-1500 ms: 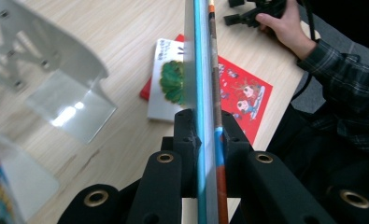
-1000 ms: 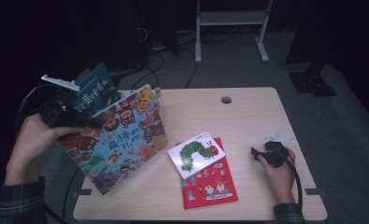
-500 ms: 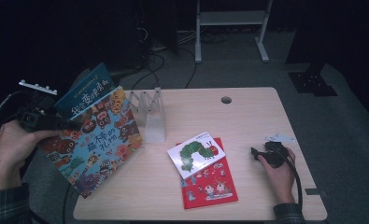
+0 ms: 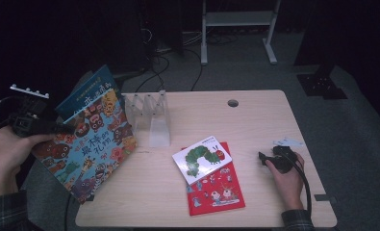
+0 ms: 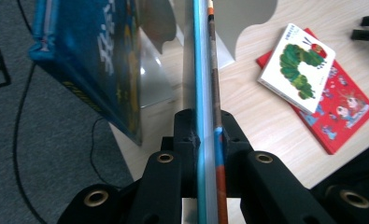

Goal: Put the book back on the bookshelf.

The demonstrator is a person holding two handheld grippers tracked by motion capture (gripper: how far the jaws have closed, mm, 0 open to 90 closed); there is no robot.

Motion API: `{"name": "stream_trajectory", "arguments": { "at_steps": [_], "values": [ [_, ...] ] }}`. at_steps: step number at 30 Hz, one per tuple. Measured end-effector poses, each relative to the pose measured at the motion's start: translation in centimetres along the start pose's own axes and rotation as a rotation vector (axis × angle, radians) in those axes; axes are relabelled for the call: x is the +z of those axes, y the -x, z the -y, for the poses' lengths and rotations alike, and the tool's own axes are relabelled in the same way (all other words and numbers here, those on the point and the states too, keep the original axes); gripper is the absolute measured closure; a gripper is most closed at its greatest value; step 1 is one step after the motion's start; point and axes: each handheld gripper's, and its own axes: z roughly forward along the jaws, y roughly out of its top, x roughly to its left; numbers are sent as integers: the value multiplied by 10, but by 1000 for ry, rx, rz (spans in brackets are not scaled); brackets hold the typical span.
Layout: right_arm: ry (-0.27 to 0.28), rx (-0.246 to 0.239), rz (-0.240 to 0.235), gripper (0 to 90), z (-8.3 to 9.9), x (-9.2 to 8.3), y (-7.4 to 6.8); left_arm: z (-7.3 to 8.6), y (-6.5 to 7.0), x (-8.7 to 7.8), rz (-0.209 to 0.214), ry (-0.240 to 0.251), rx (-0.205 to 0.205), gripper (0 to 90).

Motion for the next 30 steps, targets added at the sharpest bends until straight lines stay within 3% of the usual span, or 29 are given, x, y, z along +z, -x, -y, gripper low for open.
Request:
{"name": "stream_trajectory", "arguments": {
  "at_steps": [8, 13, 30],
  "values": [
    [0, 0, 0, 303, 0, 0, 0, -6, -3, 16, -70, 18, -30, 805],
    [0, 1, 0, 302, 0, 0, 0, -12, -8, 25, -82, 52, -65, 805],
    [0, 0, 0, 303, 0, 0, 0, -38, 0, 50, -160, 70, -74, 804]
  ]
}}
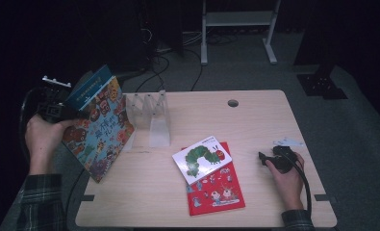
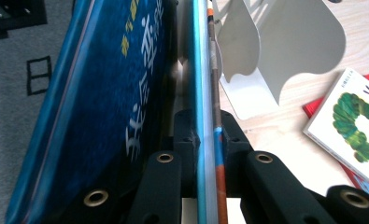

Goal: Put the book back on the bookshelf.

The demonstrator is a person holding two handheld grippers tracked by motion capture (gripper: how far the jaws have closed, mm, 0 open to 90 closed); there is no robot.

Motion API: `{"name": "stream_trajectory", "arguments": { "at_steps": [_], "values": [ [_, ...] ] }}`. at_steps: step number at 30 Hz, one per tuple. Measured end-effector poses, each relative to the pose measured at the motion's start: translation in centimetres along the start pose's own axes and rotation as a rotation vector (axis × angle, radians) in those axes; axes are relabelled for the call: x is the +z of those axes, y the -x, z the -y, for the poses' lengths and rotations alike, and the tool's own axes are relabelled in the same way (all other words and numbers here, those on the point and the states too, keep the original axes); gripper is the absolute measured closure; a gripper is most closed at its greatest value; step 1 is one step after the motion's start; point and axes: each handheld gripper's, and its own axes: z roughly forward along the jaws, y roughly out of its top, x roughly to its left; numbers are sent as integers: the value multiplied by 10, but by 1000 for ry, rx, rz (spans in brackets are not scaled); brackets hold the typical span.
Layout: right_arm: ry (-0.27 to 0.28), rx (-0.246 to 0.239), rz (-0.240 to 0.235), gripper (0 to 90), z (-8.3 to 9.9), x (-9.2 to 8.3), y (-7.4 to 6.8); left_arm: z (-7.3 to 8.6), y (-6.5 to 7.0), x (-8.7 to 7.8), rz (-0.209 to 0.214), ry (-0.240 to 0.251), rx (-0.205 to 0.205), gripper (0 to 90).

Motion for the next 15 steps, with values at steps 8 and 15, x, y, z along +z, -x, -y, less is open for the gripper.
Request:
{"name": "stream_trajectory", "arguments": {
  "at_steps": [8, 15],
  "values": [
    [0, 0, 0, 303, 0, 0, 0, -8, -1, 12, -19, 14, -21, 803],
    [0, 0, 1, 303, 0, 0, 0, -1, -7, 16, -16, 16, -34, 800]
  ]
}}
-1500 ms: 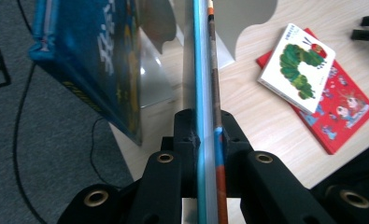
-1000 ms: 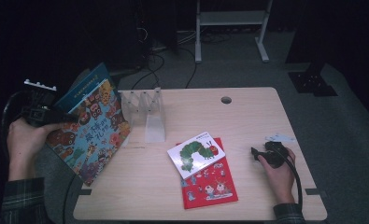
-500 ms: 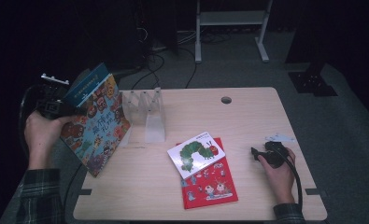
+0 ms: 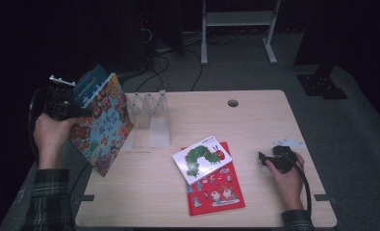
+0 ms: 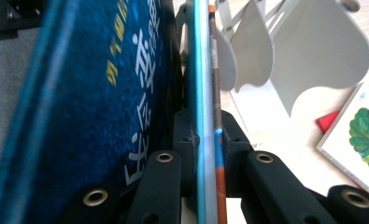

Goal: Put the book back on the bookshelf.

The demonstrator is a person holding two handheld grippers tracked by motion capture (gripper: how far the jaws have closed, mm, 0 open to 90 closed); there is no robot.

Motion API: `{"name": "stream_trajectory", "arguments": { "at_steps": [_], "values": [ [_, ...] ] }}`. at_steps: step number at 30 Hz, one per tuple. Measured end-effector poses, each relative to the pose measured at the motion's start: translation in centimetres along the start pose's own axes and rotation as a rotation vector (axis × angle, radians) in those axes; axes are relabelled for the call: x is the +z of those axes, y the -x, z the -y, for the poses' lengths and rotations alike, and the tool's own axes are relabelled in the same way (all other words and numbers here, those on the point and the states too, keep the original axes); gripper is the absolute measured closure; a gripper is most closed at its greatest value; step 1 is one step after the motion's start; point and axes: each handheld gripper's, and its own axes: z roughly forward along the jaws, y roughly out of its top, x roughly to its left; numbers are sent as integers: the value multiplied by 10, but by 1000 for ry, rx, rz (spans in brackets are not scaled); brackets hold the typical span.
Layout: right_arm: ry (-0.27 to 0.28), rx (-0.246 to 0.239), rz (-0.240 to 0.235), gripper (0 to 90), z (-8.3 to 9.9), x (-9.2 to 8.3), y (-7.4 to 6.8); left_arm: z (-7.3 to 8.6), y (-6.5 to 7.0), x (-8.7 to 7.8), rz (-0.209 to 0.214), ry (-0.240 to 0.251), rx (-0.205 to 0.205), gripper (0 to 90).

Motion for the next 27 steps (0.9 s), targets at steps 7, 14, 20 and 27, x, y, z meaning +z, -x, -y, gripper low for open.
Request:
{"name": "stream_trajectory", "arguments": {
  "at_steps": [7, 14, 20, 27],
  "values": [
    [0, 0, 0, 303, 0, 0, 0, 1, -2, -1, 31, 8, 6, 774],
    [0, 0, 0, 303, 0, 0, 0, 0, -2, -10, 28, 12, 20, 766],
    [0, 0, 0, 303, 0, 0, 0, -5, 0, -30, 18, 51, 28, 770],
    [0, 0, 0, 303, 0, 0, 0, -3, 11, -44, 18, 81, 80, 883]
  ]
}}
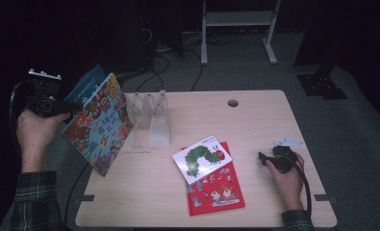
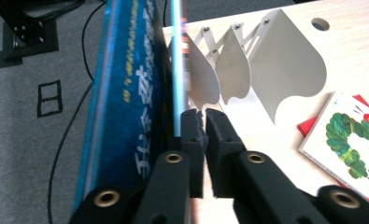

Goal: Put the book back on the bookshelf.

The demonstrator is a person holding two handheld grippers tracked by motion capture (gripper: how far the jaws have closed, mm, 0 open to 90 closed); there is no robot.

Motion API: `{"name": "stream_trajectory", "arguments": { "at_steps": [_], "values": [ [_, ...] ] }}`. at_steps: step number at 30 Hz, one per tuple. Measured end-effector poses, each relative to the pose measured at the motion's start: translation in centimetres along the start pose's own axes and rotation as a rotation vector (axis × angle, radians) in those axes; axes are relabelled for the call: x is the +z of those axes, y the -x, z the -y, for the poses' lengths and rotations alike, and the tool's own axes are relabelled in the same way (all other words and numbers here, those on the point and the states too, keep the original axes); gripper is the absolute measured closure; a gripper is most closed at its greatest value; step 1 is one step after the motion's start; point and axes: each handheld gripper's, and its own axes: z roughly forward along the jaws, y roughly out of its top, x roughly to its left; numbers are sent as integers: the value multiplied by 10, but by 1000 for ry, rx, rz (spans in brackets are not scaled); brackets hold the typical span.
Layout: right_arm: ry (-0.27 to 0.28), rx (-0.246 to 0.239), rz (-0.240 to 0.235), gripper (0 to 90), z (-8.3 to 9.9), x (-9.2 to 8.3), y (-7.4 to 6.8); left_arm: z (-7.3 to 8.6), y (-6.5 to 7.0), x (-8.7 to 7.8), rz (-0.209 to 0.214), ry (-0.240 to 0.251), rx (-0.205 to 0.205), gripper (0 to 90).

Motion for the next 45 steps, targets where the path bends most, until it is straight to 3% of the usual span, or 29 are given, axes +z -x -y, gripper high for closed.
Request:
{"name": "stream_trajectory", "arguments": {
  "at_steps": [6, 13, 25, 33, 42, 45],
  "values": [
    [0, 0, 0, 303, 0, 0, 0, 5, 17, 9, 51, 0, 44, 898],
    [0, 0, 0, 303, 0, 0, 0, 19, 43, 30, 145, 16, 102, 892],
    [0, 0, -1, 302, 0, 0, 0, 43, 82, 71, 236, 7, 165, 864],
    [0, -2, -4, 301, 0, 0, 0, 66, 98, 110, 247, -1, 203, 751],
    [-2, -6, -9, 296, 0, 0, 0, 96, 103, 147, 251, 10, 209, 593],
    [-2, -9, -14, 296, 0, -1, 1, 108, 104, 157, 250, 37, 251, 520]
  ]
}}
